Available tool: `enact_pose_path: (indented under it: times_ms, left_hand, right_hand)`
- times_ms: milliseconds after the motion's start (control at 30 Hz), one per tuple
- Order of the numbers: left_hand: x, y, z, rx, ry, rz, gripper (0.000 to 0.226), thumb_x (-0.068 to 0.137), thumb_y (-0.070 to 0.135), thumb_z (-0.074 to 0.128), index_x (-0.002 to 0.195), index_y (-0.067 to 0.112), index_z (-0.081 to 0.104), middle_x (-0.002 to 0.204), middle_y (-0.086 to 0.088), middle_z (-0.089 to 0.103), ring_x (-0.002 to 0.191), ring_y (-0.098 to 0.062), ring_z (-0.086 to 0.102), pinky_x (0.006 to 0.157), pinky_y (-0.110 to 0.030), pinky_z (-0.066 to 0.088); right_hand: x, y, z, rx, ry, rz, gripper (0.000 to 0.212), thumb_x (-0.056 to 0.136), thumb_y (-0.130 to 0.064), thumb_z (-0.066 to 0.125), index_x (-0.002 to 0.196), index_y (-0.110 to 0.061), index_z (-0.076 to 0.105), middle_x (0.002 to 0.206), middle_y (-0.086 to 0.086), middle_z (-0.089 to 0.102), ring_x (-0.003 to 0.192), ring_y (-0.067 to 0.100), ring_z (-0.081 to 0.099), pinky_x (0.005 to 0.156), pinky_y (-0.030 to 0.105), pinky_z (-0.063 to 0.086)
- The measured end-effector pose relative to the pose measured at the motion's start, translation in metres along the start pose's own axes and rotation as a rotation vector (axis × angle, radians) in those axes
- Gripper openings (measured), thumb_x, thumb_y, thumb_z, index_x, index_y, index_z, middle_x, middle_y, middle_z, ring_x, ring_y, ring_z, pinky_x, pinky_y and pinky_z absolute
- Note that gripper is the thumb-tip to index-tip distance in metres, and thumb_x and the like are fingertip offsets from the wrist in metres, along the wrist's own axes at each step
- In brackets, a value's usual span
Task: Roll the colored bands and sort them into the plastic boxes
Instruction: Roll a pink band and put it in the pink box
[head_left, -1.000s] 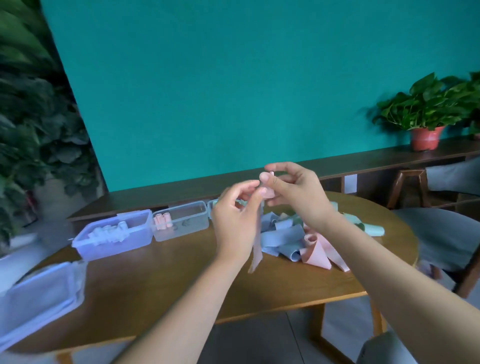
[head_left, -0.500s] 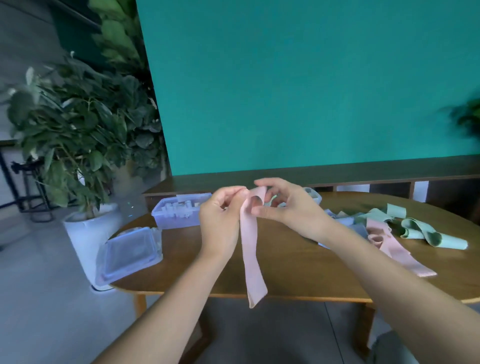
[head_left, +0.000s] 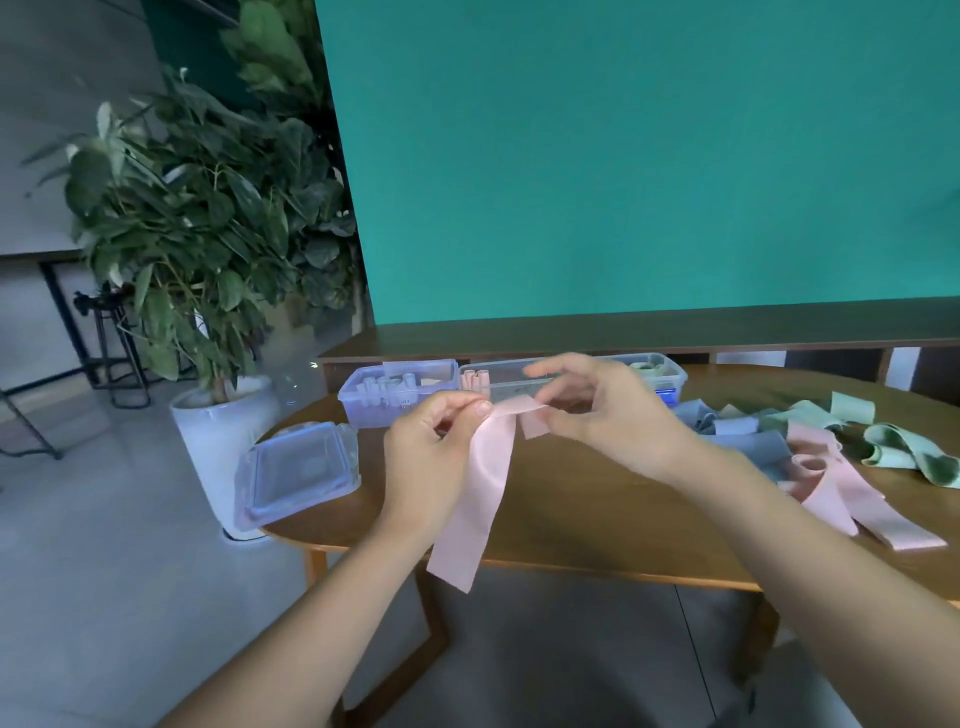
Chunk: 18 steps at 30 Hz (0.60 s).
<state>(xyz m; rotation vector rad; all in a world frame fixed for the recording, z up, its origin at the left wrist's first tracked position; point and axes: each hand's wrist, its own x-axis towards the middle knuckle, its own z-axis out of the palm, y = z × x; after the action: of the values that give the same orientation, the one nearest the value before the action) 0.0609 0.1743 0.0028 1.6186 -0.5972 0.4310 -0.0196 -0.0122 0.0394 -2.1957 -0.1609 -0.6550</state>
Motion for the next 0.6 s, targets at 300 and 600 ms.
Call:
enact_pose_path:
  times_ms: [300,600]
  left_hand:
    - [0.003,-0.017,0.0,0.17,-0.038,0.037,0.017,0.096,0.03,0.063,0.106,0.023,0.075,0.099,0.014,0.073,0.096,-0.006,0.065,0.073,-0.006,0.047]
    - [0.011,-0.028,-0.002,0.178,-0.178,-0.014,0.009,0.097,0.028,0.064,0.097,0.033,0.072,0.095,0.02,0.071,0.094,0.001,0.064,0.076,-0.011,0.05]
  right_hand:
    - [0.014,0.002,-0.005,-0.087,-0.118,0.054,0.031,0.088,-0.015,0.076,0.116,-0.026,0.07,0.092,-0.012,0.078,0.093,0.002,0.07,0.094,0.033,0.056]
    - [0.023,0.008,-0.006,0.051,-0.06,0.036,0.026,0.093,-0.006,0.068,0.114,-0.02,0.071,0.09,-0.004,0.077,0.08,0.004,0.068,0.077,0.02,0.051]
